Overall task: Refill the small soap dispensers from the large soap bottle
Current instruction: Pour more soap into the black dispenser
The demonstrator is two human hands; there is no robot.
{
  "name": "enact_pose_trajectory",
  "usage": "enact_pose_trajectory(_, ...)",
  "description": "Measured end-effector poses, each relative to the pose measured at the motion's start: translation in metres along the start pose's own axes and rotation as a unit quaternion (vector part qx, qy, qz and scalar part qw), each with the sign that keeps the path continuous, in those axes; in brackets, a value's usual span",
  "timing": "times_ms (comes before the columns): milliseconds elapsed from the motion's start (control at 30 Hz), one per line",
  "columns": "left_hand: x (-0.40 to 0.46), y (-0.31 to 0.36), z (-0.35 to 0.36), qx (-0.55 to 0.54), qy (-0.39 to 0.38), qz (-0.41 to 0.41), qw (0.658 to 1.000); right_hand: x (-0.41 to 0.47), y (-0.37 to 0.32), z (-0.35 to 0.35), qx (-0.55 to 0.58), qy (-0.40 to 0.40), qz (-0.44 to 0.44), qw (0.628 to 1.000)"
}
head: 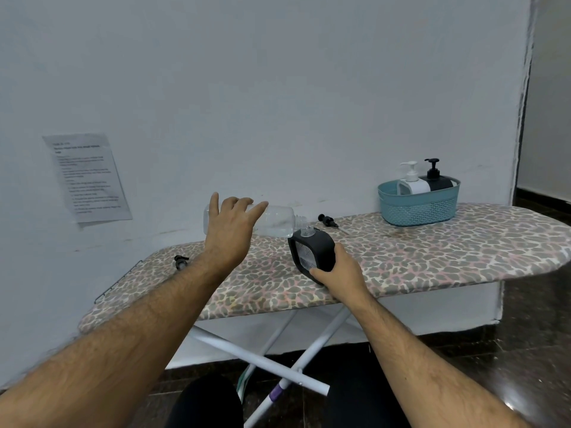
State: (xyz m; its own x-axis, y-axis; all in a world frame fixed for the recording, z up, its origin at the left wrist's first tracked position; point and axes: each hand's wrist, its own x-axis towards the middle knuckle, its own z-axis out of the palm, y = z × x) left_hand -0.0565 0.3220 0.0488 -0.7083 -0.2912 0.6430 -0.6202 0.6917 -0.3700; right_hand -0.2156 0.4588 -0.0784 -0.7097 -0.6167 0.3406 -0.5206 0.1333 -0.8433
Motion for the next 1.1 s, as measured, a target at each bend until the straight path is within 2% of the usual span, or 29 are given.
enact_pose_trajectory(1100,0.0043,0.0004,-0.0034,0.012,0.002,0.014,1.000,-0.0024,-0.0029,-0.0026,0.000,-0.002,-0.002,1.000)
